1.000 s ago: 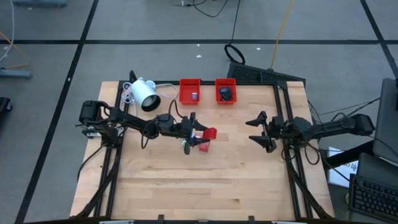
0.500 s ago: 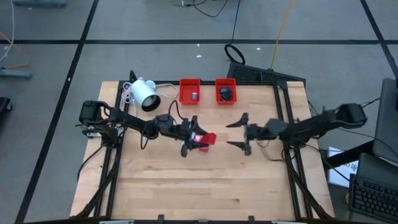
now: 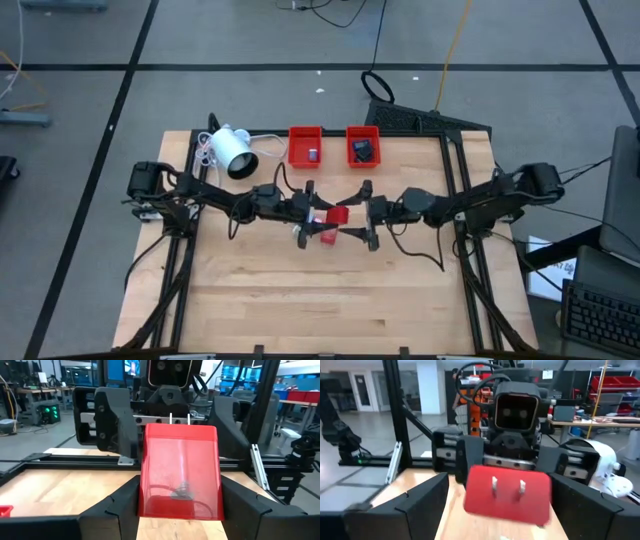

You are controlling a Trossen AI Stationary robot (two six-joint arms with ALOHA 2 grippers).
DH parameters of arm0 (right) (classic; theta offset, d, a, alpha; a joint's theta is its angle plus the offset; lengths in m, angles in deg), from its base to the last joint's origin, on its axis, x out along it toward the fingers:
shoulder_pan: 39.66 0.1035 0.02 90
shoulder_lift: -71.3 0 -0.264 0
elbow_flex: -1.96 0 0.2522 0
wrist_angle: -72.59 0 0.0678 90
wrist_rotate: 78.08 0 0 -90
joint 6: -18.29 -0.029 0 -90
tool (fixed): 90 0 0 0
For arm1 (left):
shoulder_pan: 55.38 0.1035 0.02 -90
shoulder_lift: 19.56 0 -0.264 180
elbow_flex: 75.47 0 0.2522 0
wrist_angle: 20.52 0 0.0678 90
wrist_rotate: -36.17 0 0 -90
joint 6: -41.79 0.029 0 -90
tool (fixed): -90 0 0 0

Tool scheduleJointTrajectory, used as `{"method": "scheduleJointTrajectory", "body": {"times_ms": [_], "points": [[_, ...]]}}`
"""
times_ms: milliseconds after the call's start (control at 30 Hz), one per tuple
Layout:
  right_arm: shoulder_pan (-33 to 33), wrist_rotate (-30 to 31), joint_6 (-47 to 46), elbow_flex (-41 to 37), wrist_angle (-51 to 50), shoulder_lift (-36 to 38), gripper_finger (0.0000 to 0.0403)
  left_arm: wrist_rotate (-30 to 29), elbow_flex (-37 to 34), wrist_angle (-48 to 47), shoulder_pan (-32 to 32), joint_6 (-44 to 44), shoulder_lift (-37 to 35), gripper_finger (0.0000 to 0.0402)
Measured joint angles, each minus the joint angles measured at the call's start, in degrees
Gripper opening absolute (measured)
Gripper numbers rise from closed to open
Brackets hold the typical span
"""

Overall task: Pick & Place Office items
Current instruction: Put the bottom red charger adapter into the left red bin

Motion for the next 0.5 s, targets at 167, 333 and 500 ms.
{"method": "scheduleJointTrajectory", "body": {"times_ms": [167, 333, 500], "points": [[0.0, 0.3, -0.5, 1.1, 2.9, -3.4, 0.032, -0.6, 0.0, 0.2, 0.0, 0.3, 0.0, 0.0219], [0.0, 0.3, -0.5, 1.1, 3.6, -4.2, 0.0306, -0.6, 0.0, 0.3, 0.0, 0.3, 0.0, 0.0212], [0.0, 1.2, -0.6, 1.2, 1.8, -2.7, 0.029, -0.9, 0.0, 0.5, -0.1, 1.2, 0.0, 0.0215]]}}
